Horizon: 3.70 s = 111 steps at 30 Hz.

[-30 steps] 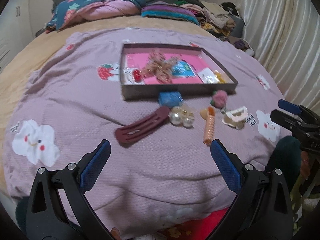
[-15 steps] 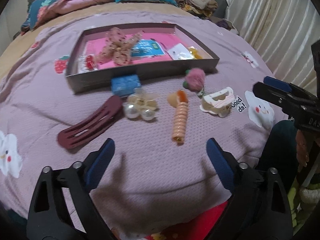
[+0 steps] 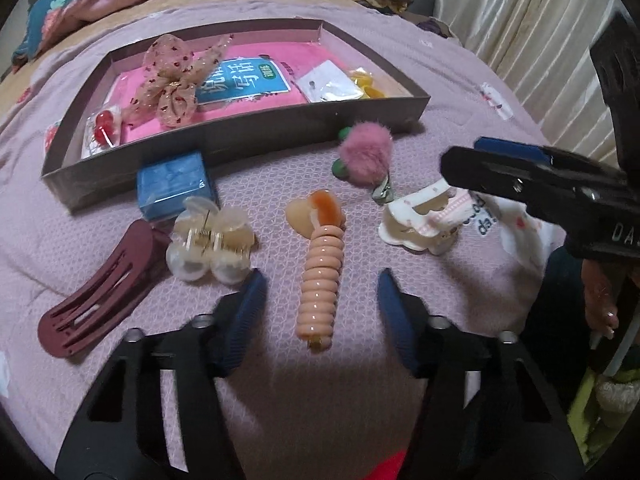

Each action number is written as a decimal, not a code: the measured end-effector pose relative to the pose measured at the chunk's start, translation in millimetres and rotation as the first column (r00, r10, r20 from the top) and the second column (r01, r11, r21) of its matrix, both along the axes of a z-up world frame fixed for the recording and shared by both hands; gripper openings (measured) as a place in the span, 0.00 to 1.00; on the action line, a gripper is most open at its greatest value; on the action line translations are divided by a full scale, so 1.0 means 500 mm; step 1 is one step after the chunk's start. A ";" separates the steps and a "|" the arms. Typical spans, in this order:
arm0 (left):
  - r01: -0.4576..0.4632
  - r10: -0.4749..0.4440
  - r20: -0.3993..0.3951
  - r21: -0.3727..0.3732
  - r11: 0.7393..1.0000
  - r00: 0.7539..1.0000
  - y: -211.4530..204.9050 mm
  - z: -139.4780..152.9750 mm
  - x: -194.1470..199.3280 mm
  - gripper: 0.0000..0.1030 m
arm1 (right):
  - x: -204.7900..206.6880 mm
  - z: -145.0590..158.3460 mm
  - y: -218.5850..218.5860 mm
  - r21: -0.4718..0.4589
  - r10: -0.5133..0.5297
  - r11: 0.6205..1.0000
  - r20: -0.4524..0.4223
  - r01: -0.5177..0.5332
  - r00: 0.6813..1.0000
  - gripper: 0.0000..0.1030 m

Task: Organize jewelry
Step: 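Reach the left tool to the peach spiral hair tie while the right tool reaches the pink pom-pom clip, then close the left tool on the spiral tie while the right tool grasps the pom-pom clip, then carry the spiral tie with the left tool while the right tool carries the pom-pom clip over the tray, then open the right tool to drop the pom-pom clip while the left tool releases the spiral tie in the tray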

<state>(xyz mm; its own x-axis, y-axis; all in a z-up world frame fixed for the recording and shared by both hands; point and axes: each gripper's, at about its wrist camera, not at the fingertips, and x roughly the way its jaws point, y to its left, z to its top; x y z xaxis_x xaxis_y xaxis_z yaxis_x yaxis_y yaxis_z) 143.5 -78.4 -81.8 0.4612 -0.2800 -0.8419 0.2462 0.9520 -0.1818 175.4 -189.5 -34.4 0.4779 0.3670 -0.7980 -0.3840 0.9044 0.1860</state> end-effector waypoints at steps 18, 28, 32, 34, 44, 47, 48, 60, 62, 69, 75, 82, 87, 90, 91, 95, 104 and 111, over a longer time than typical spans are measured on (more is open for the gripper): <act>-0.010 0.011 0.014 -0.040 0.999 1.000 0.047 0.037 -0.030 0.10 | 0.087 -0.068 0.077 0.012 0.069 0.998 -0.121 -0.068 0.990 0.26; -0.074 0.080 0.083 -0.073 0.995 0.993 0.108 0.114 -0.033 0.10 | 0.040 0.020 0.080 0.043 0.093 0.995 -0.002 -0.092 0.996 0.25; -0.109 0.117 0.109 -0.079 0.991 0.987 0.139 0.144 -0.026 0.10 | 0.027 0.064 0.079 0.067 0.097 0.993 0.042 -0.100 0.994 0.25; -0.125 0.134 0.124 -0.082 0.989 0.983 0.153 0.159 -0.020 0.10 | 0.025 0.082 0.079 0.069 0.098 0.992 0.062 -0.102 0.993 0.25; -0.176 0.193 0.189 -0.102 0.979 0.963 0.205 0.225 0.021 0.10 | 0.024 0.168 0.072 0.074 0.079 0.993 0.155 -0.092 0.985 0.25; -0.179 0.197 0.206 -0.103 0.979 0.959 0.207 0.238 0.034 0.10 | 0.029 0.186 0.070 0.075 0.074 0.993 0.176 -0.088 0.982 0.25; -0.179 0.198 0.209 -0.103 0.978 0.958 0.208 0.241 0.038 0.10 | 0.030 0.190 0.071 0.076 0.072 0.993 0.181 -0.087 0.981 0.25; -0.163 0.186 0.209 -0.125 0.979 0.960 0.200 0.252 0.093 0.10 | 0.064 0.223 0.058 0.081 0.015 0.996 0.231 -0.035 0.973 0.25; -0.159 0.183 0.206 -0.127 0.979 0.961 0.197 0.249 0.102 0.10 | 0.072 0.225 0.054 0.086 0.003 0.996 0.232 -0.023 0.973 0.25; -0.149 0.173 0.190 -0.136 0.979 0.966 0.185 0.235 0.133 0.10 | 0.100 0.223 0.034 0.085 -0.036 0.996 0.227 0.016 0.973 0.25; -0.127 0.147 0.186 -0.117 0.985 0.971 0.168 0.219 0.150 0.10 | 0.119 0.209 0.020 0.077 -0.064 0.996 0.215 0.048 0.975 0.25; -0.112 0.128 0.149 -0.110 0.988 0.981 0.154 0.186 0.175 0.10 | 0.139 0.190 0.016 0.060 -0.081 0.996 0.203 0.070 0.976 0.25; -0.109 0.122 0.125 -0.106 0.988 0.985 0.151 0.165 0.190 0.10 | 0.156 0.174 0.017 0.047 -0.087 0.996 0.193 0.079 0.977 0.25; -0.111 0.122 0.108 -0.102 0.989 0.987 0.150 0.150 0.200 0.10 | 0.167 0.161 0.020 0.040 -0.088 0.996 0.179 0.082 0.980 0.25; -0.111 0.122 0.104 -0.101 0.989 0.987 0.150 0.146 0.202 0.10 | 0.169 0.156 0.021 0.038 -0.088 0.996 0.174 0.082 0.981 0.25; -0.117 0.125 0.088 -0.096 0.988 0.988 0.151 0.131 0.209 0.10 | 0.181 0.134 0.027 0.028 -0.084 0.996 0.151 0.081 0.985 0.25; -0.135 0.143 0.080 -0.089 0.987 0.987 0.164 0.116 0.220 0.10 | 0.202 0.095 0.052 0.005 -0.061 0.998 0.112 0.060 0.992 0.25; -0.151 0.158 0.099 -0.079 0.985 0.982 0.184 0.126 0.205 0.10 | 0.212 0.055 0.098 -0.026 -0.004 1.000 0.060 0.006 0.998 0.27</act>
<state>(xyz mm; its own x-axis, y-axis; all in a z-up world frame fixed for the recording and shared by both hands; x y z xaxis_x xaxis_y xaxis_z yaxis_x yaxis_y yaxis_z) 246.1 13.5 -18.7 0.5878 -0.2558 -0.7675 0.1181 0.9657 -0.2314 281.6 -140.3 -7.0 0.5266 0.3440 -0.7774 -0.3893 0.9105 0.1393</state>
